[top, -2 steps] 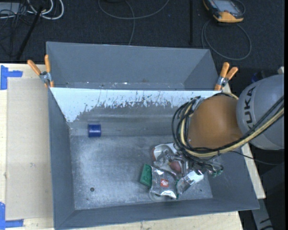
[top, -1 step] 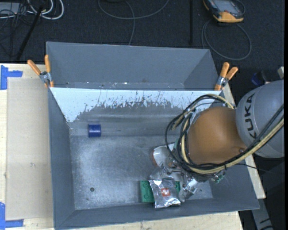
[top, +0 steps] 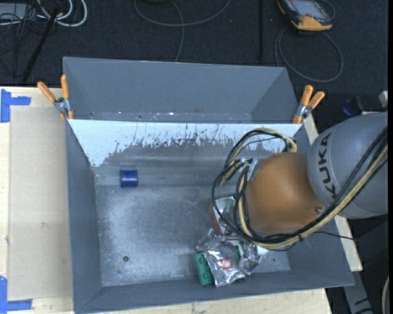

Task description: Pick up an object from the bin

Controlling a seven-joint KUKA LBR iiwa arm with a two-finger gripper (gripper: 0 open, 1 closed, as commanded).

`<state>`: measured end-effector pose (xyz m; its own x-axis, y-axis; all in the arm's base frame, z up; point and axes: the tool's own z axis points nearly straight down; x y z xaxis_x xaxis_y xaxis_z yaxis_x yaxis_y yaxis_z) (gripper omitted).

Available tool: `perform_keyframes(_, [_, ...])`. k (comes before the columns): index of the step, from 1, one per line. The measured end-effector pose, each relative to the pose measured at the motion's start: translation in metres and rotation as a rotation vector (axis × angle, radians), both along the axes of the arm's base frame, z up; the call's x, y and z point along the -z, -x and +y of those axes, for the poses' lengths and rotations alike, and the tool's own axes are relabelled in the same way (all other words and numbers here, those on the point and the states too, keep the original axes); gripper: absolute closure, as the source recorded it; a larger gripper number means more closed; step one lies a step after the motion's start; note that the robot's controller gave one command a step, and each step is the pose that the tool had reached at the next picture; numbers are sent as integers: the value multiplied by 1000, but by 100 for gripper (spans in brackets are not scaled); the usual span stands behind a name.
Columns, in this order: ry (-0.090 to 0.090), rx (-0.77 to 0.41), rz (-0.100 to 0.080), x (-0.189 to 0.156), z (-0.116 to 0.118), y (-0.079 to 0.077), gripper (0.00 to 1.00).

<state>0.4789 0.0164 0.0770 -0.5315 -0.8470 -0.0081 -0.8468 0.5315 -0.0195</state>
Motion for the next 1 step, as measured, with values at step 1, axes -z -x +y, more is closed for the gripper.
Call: perform_keyframes(1, [4, -52, 0, 0, 25, 1, 0])
